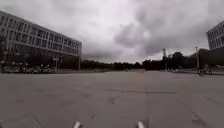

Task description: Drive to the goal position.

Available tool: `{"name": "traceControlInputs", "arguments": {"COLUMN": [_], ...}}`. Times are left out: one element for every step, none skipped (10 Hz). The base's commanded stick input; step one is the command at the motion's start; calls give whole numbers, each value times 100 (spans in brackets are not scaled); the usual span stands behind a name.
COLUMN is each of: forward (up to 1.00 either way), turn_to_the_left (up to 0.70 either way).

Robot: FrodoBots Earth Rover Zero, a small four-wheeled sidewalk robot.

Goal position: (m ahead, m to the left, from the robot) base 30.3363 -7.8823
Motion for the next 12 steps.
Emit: {"name": "traceControlInputs", "arguments": {"forward": [100, 100, 100, 100, 100, 100, 100, 100, 100, 100, 100, 100], "turn_to_the_left": [0, 0, 0, 0, 0, 0, 0, 0, 0, 0, 0, 0]}}
